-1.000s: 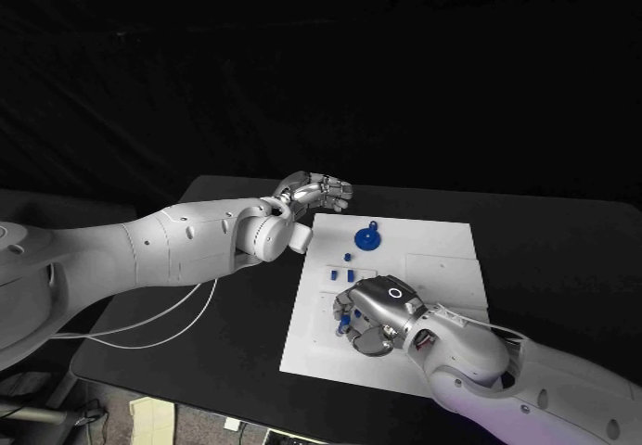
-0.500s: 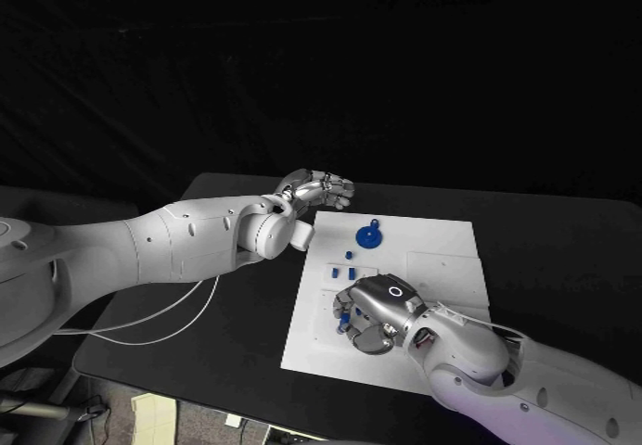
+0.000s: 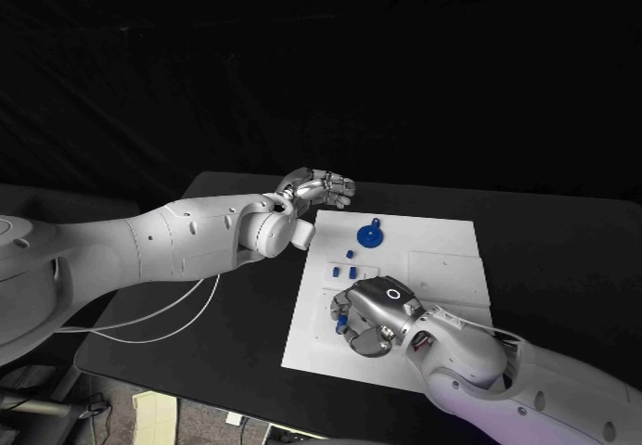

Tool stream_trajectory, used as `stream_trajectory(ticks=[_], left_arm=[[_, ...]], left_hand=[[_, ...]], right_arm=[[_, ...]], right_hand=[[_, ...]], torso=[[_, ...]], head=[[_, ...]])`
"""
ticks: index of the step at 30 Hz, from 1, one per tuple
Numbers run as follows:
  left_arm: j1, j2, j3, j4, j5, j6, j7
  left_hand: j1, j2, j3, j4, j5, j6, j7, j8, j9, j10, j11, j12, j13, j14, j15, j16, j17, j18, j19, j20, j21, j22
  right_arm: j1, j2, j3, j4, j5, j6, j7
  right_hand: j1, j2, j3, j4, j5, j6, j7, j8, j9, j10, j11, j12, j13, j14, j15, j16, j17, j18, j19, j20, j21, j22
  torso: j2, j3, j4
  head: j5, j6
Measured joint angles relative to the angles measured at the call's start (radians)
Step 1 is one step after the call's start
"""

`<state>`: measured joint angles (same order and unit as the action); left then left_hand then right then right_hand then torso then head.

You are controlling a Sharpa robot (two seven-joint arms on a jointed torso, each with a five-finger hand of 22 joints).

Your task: Assemble the parts on the task board

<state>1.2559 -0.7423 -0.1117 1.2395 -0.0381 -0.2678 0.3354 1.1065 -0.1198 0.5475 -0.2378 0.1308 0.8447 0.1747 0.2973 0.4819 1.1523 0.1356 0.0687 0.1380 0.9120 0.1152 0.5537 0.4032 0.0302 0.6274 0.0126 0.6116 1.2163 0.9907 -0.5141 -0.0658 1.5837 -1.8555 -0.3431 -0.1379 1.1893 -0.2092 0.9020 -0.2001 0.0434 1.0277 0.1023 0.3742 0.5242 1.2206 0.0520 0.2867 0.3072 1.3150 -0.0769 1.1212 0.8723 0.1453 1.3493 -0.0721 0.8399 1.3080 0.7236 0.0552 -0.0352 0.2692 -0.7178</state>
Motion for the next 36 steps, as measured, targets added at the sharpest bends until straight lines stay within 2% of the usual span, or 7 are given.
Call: stream_trajectory(ticks=[36], left_arm=[[0.0, -0.001, 0.0, 0.0, 0.0, 0.001, -0.001]], left_hand=[[0.0, 0.0, 0.0, 0.0, 0.0, 0.0, 0.0, 0.0, -0.001, 0.0, 0.0, 0.0, -0.002, 0.0, 0.0, -0.004, 0.005, 0.0, 0.0, 0.0, 0.0, 0.002]], right_arm=[[-0.003, -0.009, -0.002, -0.001, -0.081, 0.005, -0.024]], right_hand=[[0.004, -0.004, 0.001, -0.004, 0.003, 0.003, -0.003, 0.003, 0.0, 0.0, 0.0, 0.004, 0.0, 0.0, 0.0, 0.0, 0.0, 0.0, 0.003, 0.001, 0.004, 0.0]], torso=[[0.0, 0.0005, -0.0008]], head=[[0.003, -0.005]])
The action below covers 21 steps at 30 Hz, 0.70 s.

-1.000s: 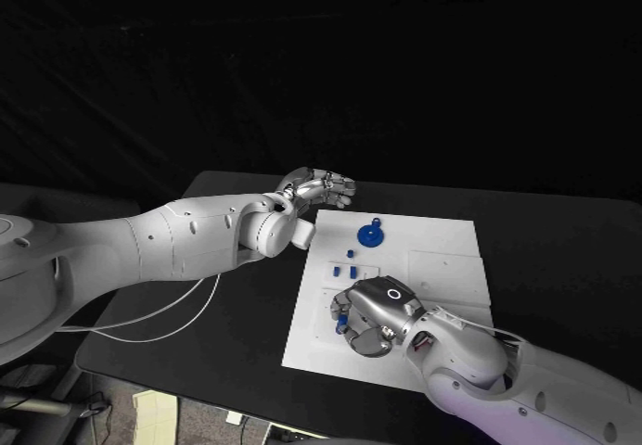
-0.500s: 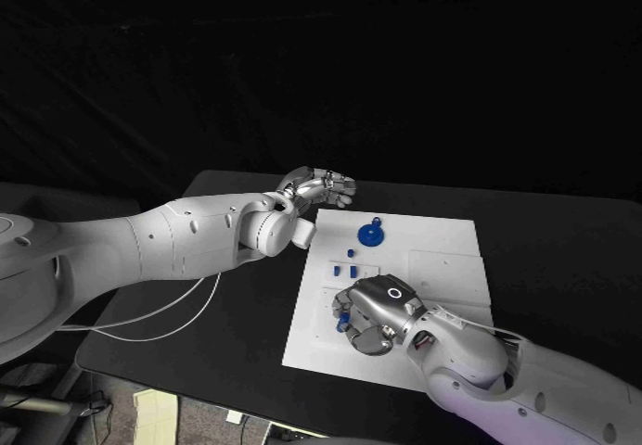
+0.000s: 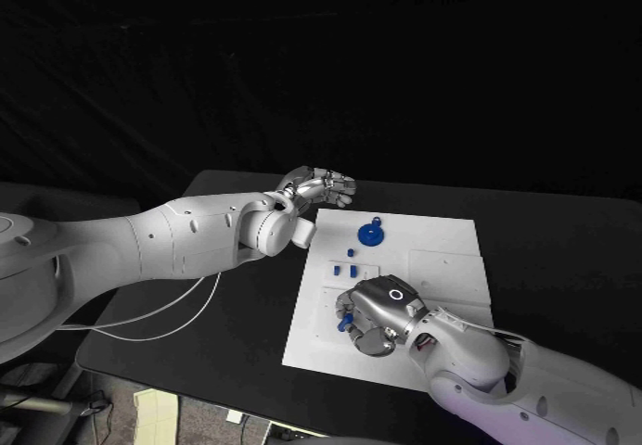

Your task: Assemble the parts on the task board

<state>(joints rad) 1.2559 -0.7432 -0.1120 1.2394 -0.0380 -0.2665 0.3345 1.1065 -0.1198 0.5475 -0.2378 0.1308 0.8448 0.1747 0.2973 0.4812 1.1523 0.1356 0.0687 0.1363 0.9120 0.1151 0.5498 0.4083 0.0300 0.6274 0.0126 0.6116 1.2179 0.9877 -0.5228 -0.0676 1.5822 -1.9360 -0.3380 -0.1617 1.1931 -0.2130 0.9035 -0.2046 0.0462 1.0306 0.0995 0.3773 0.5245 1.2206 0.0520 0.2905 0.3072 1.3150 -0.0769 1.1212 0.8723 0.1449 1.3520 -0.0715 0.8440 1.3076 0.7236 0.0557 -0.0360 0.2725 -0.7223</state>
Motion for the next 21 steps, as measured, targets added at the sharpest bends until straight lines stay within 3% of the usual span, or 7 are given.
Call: stream_trajectory(ticks=[21], left_arm=[[0.0, 0.002, 0.0, -0.001, 0.0, 0.0, -0.001]], left_hand=[[0.0, 0.0, 0.0, 0.0, 0.0, 0.0, 0.0, 0.0, -0.001, 0.004, 0.004, 0.0, -0.001, 0.0, 0.0, -0.004, 0.003, 0.0, 0.0, 0.0, -0.004, 0.001]], right_arm=[[0.002, 0.026, 0.001, -0.004, -0.042, 0.042, -0.013]], right_hand=[[0.0, 0.0, -0.001, -0.001, -0.004, 0.0, 0.0, 0.0, 0.001, 0.0, 0.0, 0.012, 0.0, 0.0, 0.0, 0.0, 0.001, 0.0, -0.001, -0.002, 0.004, 0.0]], torso=[[0.0, -0.0003, 0.0001]], head=[[-0.002, -0.002]])
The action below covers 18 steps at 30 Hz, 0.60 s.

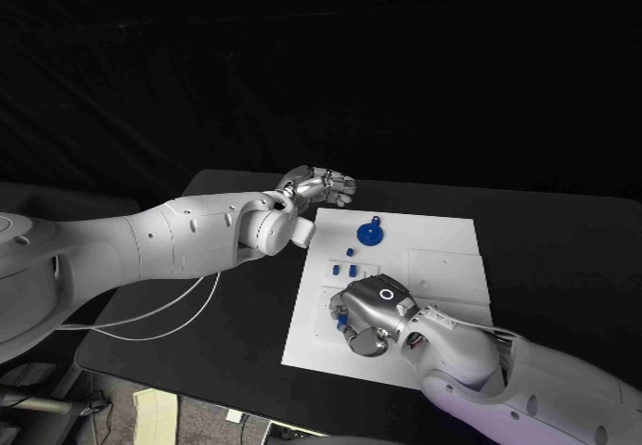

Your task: Assemble the parts on the task board

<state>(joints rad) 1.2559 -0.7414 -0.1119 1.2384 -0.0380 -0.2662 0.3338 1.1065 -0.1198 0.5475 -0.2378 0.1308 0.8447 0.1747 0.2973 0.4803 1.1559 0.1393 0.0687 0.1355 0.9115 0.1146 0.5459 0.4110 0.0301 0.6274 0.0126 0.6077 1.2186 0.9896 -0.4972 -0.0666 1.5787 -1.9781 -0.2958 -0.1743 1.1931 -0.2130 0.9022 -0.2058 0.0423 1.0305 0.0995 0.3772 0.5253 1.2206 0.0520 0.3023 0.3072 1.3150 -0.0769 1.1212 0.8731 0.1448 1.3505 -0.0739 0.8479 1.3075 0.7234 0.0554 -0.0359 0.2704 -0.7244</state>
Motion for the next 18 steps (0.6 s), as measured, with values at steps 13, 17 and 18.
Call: stream_trajectory(ticks=[13, 17, 18], left_arm=[[0.0, 0.0, 0.0, 0.0, 0.0, 0.0, -0.001], [0.0, 0.0, 0.0, 0.001, 0.0, 0.0, -0.001], [0.0, 0.0, 0.0, 0.001, 0.0, 0.0, -0.001]], left_hand=[[0.0, 0.0, 0.0, 0.0, 0.0, 0.0, 0.0, 0.0, 0.0, 0.0, 0.0, 0.0, -0.001, 0.0, 0.0, 0.0, 0.002, 0.0, 0.004, 0.004, 0.0, 0.0], [0.0, 0.0, 0.0, 0.0, 0.0, 0.0, 0.0, 0.0, 0.0, 0.0, 0.0, 0.0, -0.002, 0.0, 0.0, 0.0, 0.003, 0.0, 0.004, 0.004, 0.0, 0.001], [0.0, 0.0, 0.0, 0.0, 0.0, 0.0, 0.0, 0.0, 0.0, 0.0, 0.0, 0.0, -0.002, 0.0, 0.0, 0.0, 0.003, 0.0, 0.004, 0.004, 0.0, 0.001]], right_arm=[[0.003, 0.01, -0.001, 0.004, -0.024, 0.029, -0.012], [0.005, 0.01, -0.001, 0.004, -0.027, 0.036, -0.013], [0.005, 0.01, -0.001, 0.004, -0.027, 0.036, -0.013]], right_hand=[[0.0, 0.0, 0.001, 0.001, 0.003, 0.0, 0.0, -0.001, 0.001, 0.0, 0.0, 0.0, 0.001, 0.0, 0.0, 0.0, 0.0, -0.001, -0.001, -0.002, 0.0, 0.0], [0.0, 0.0, 0.001, 0.001, 0.003, 0.0, 0.0, -0.001, 0.003, 0.0, 0.0, 0.0, 0.001, 0.0, 0.0, 0.0, 0.0, -0.001, -0.002, -0.002, 0.0, 0.0], [0.0, 0.0, 0.001, 0.001, 0.003, -0.001, 0.001, -0.001, 0.003, 0.0, 0.0, 0.0, 0.001, 0.0, 0.0, 0.0, 0.0, -0.001, -0.002, -0.002, 0.0, 0.0]], torso=[[0.0, -0.0006, 0.0005], [0.0, -0.0005, 0.0005], [0.0, -0.0005, 0.0005]], head=[[-0.002, -0.001], [-0.002, -0.001], [-0.002, -0.001]])
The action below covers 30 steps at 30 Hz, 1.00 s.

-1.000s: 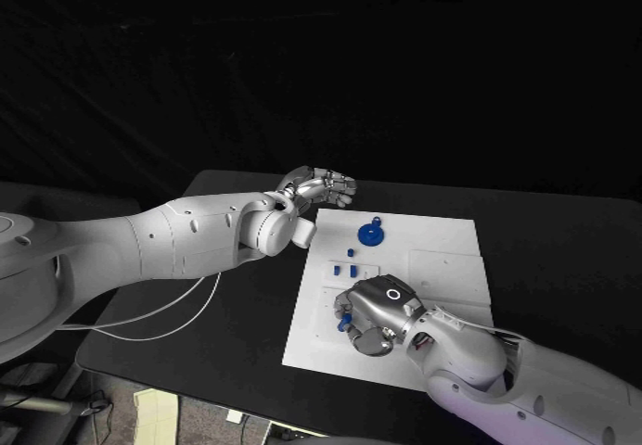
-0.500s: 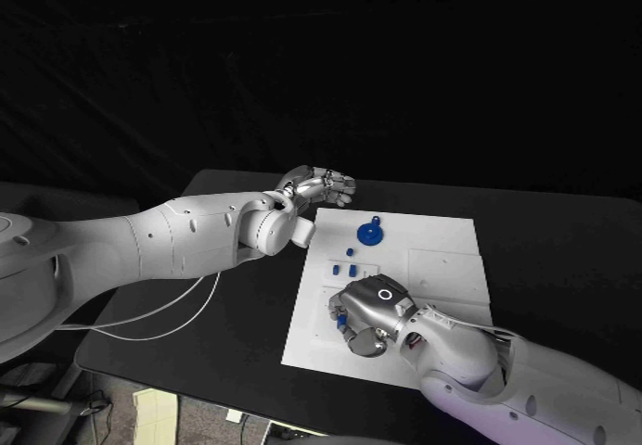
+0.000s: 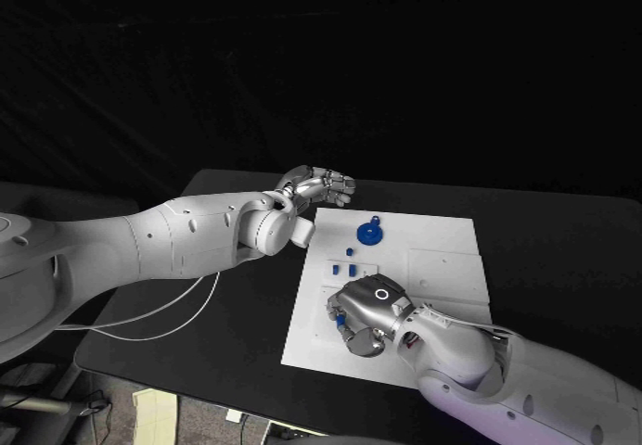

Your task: Assemble the parts on the task board

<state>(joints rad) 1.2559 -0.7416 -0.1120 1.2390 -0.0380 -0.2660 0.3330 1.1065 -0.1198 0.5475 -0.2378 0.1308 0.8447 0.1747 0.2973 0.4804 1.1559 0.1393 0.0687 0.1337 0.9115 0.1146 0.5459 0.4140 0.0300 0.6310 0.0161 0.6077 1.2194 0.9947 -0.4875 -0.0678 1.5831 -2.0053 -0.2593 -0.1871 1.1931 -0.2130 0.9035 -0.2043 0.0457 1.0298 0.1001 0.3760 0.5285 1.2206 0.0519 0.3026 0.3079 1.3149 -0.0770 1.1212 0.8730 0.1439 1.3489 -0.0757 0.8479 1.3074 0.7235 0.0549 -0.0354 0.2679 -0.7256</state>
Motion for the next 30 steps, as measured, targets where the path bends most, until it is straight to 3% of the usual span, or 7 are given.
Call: stream_trajectory(ticks=[6, 8, 11, 14, 16, 22, 30], left_arm=[[0.0, -0.001, 0.0, 0.0, 0.0, 0.0, 0.0], [0.0, -0.001, 0.0, 0.0, 0.0, 0.0, 0.0], [0.0, -0.001, 0.0, 0.0, 0.0, 0.0, 0.0], [0.0, -0.002, 0.0, 0.0, 0.0, 0.0, -0.001], [0.0, -0.002, 0.0, 0.0, 0.0, 0.0, -0.001], [0.0, -0.002, 0.0, 0.0, 0.0, 0.0, -0.001], [0.0, -0.002, 0.0, 0.0, 0.0, 0.0, -0.001]], left_hand=[[0.0, 0.0, 0.0, 0.0, 0.0, 0.0, 0.0, 0.0, 0.0, 0.0, 0.0, 0.0, 0.0, 0.0, 0.0, -0.003, 0.001, 0.0, 0.0, 0.0, 0.0, 0.0], [0.0, 0.0, 0.0, 0.0, 0.0, 0.0, 0.0, 0.0, 0.0, 0.0, 0.0, 0.0, 0.0, 0.0, 0.0, -0.004, 0.001, 0.0, 0.0, 0.0, 0.0, 0.0], [0.0, 0.0, 0.0, 0.0, 0.0, 0.0, 0.0, 0.0, 0.0, 0.0, 0.0, 0.0, 0.0, 0.0, 0.0, -0.004, 0.001, 0.0, 0.0, 0.0, 0.0, 0.0], [0.0, 0.0, 0.0, 0.0, 0.0, 0.0, 0.0, 0.0, 0.0, 0.0, 0.0, 0.0, 0.0, 0.0, 0.0, -0.004, 0.001, 0.0, 0.0, 0.0, 0.0, 0.0], [0.0, 0.0, 0.0, 0.0, 0.0, 0.0, 0.0, 0.0, 0.0, 0.0, 0.0, 0.0, 0.0, 0.0, 0.0, -0.004, 0.001, 0.0, 0.0, 0.0, 0.0, 0.0], [0.0, 0.0, 0.0, 0.0, 0.0, 0.0, 0.0, 0.0, -0.001, 0.0, 0.0, 0.0, -0.001, 0.0, 0.0, -0.004, 0.002, 0.0, 0.0, 0.0, 0.0, 0.001], [0.0, 0.0, 0.0, 0.0, 0.0, 0.0, 0.0, 0.0, -0.001, 0.0, 0.0, 0.0, -0.001, 0.0, 0.0, -0.004, 0.003, 0.0, 0.0, 0.0, 0.0, 0.001]], right_arm=[[0.002, -0.001, -0.001, -0.001, 0.005, 0.002, 0.001], [0.002, -0.001, -0.001, -0.002, 0.009, 0.002, 0.002], [0.002, -0.003, -0.001, -0.004, 0.016, 0.002, 0.002], [0.0, -0.006, -0.004, -0.007, 0.023, 0.002, 0.002], [0.0, -0.006, -0.005, -0.008, 0.028, 0.001, 0.003], [-0.002, -0.007, -0.006, -0.008, 0.038, -0.001, 0.004], [-0.002, -0.012, -0.006, -0.008, 0.045, -0.013, 0.004]], right_hand=[[0.005, -0.006, 0.02, 0.002, 0.0, 0.0, 0.0, -0.001, 0.0, 0.0, 0.0, 0.0, 0.0, 0.0, 0.0, 0.0, 0.0, 0.0, -0.001, 0.001, 0.0, 0.0], [-0.019, -0.03, 0.015, 0.01, 0.013, -0.006, 0.006, -0.011, -0.003, 0.0, 0.0, 0.004, 0.019, 0.0, 0.0, 0.0, -0.001, 0.0, -0.004, 0.004, 0.006, 0.0], [-0.066, -0.058, -0.033, 0.015, 0.028, -0.012, 0.012, -0.018, -0.006, 0.007, -0.007, -0.001, 0.034, 0.0, 0.0, 0.0, -0.002, 0.002, -0.004, 0.004, 0.007, 0.0], [-0.096, -0.073, -0.082, 0.007, 0.016, -0.028, 0.02, -0.035, -0.011, -0.001, -0.011, -0.025, 0.022, -0.002, 0.002, 0.0, -0.003, 0.003, -0.004, 0.004, 0.008, 0.0], [-0.105, -0.081, -0.105, 0.003, 0.012, -0.042, 0.028, -0.044, -0.015, -0.019, -0.004, -0.037, 0.015, -0.007, 0.007, 0.0, -0.003, 0.004, -0.004, 0.004, 0.008, 0.0], [-0.107, -0.083, -0.13, -0.005, 0.012, -0.065, 0.039, -0.057, -0.02, -0.041, 0.009, -0.051, 0.005, -0.003, 0.015, 0.0, -0.003, 0.005, -0.004, 0.004, 0.008, 0.001], [-0.107, -0.083, -0.135, -0.005, 0.012, -0.07, 0.044, -0.063, -0.023, -0.05, 0.011, -0.055, 0.001, -0.002, 0.02, 0.0, -0.003, 0.005, -0.005, 0.004, 0.007, 0.001]], torso=[[0.0, 0.0002, -0.0006], [0.0, 0.0003, -0.0007], [0.0, 0.0008, -0.0007], [0.0, 0.0011, -0.0007], [0.0, 0.0012, -0.0007], [0.0, 0.0012, -0.0007], [0.0, 0.0009, 0.0]], head=[[-0.001, -0.001], [-0.001, -0.002], [-0.001, -0.002], [-0.001, -0.003], [-0.001, -0.003], [-0.002, -0.003], [-0.002, -0.003]])
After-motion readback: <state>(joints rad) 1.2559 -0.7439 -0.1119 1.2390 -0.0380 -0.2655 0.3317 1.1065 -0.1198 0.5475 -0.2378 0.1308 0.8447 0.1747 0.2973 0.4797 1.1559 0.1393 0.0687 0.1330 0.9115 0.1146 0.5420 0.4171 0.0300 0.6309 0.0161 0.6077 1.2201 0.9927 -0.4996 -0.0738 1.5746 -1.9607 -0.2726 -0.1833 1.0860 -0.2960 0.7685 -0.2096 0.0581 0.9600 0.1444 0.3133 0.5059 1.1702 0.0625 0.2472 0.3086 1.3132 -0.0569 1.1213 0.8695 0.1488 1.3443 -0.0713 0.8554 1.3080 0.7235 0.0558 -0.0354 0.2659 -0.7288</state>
